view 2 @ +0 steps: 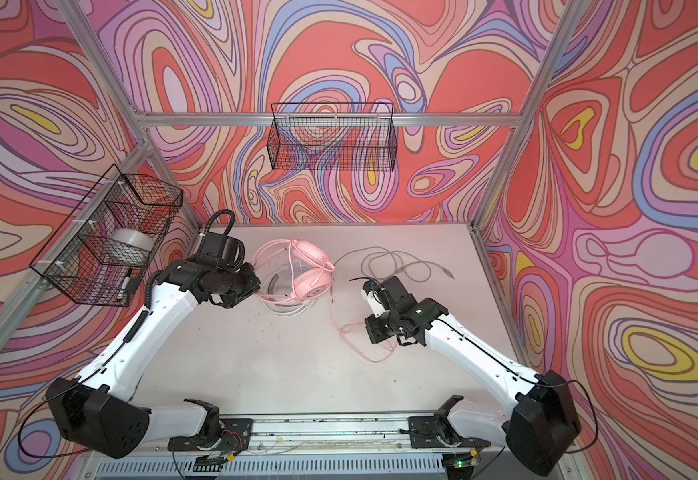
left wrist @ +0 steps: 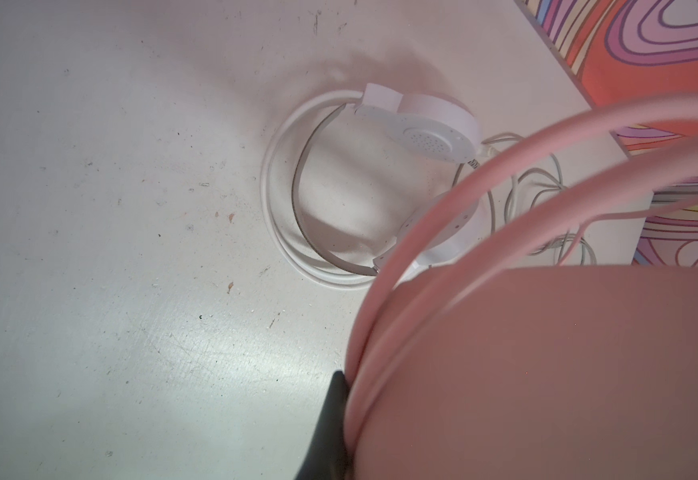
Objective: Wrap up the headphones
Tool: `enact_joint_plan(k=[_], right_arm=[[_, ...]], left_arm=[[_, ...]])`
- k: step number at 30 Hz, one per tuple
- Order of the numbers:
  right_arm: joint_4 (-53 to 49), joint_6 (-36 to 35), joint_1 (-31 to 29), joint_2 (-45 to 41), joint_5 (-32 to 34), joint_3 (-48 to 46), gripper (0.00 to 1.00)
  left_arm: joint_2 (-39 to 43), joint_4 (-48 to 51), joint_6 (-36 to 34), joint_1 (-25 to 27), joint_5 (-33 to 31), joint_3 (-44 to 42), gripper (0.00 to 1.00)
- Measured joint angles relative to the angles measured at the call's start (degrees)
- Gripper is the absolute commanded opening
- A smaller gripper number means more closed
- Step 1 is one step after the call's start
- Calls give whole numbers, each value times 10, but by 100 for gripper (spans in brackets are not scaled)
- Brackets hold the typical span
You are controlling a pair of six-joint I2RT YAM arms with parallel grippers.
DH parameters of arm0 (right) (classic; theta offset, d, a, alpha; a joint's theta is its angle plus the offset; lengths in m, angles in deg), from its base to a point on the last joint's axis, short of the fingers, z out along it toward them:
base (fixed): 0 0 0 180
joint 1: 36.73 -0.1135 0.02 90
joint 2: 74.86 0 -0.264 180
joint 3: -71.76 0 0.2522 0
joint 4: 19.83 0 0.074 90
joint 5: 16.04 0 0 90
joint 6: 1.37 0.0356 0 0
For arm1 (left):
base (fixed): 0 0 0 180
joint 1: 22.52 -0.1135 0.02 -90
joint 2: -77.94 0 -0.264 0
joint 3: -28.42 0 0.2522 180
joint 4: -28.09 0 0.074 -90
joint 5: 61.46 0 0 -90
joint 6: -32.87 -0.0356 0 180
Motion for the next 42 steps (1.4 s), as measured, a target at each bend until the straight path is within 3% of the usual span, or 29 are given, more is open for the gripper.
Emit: enact_joint_plan(k=[4,9,15,22,33,42], right_arm=[[18,24,0,26,9,-3,32],[30,16,0,31,4,-3,39],[37,2,-4,23,-26,-5,38],[70,48,-52,23,-39,-56,37],[87,102,-108,141,30,-60,35],[89,107,-111,216,65,-30,25]], left_arm=[[4,4,-4,-1,0,0,0],[4,3,-4,-1,0,-24,0],[3,2,-4,-2,1,-38,0],[3,-3,-4,-11,0,-54,0],[-2,-5,-4,-19,0,-60,0],[-3,-5,-4,-19,0,-61,0]])
